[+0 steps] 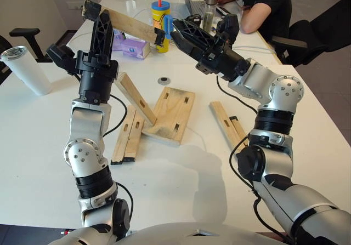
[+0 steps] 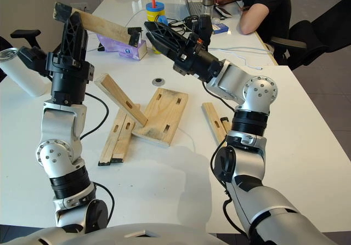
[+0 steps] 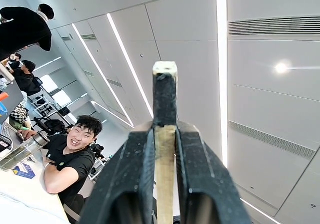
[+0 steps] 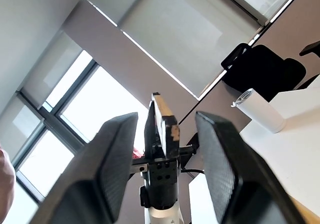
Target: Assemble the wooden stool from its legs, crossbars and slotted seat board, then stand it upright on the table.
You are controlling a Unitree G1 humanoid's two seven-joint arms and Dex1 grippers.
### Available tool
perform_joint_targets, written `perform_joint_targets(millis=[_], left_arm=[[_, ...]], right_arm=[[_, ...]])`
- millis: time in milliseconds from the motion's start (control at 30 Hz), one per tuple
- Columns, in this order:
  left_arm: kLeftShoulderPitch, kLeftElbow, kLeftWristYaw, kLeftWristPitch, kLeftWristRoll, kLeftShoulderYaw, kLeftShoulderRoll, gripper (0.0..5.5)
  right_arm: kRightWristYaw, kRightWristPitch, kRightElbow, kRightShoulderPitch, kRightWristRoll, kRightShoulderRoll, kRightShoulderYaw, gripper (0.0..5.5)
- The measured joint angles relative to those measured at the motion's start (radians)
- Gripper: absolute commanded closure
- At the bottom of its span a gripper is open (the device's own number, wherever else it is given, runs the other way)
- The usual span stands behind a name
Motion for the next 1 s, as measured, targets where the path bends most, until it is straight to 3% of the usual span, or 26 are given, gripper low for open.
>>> perform_joint_targets(millis=[533,867,1000], left_arm=[[0.0,-0.009,-0.005,-0.01,-0.003,-0.04,-0.01,5.08],[0.005,-0.014,-0.006,-0.011,-0.016,-0.056,-0.01,5.08],[0.022,-0.021,-0.003,-0.015,-0.021,-0.059,-0.011,5.08]], right_arm=[[0.013,0.023,-0.036,0.019,0.044,0.007,0.078,3.39],[-0.008,0.019,-0.038,0.019,0.084,0.008,0.085,4.98],[-0.008,0.014,-0.038,0.018,0.091,0.007,0.096,5.02]])
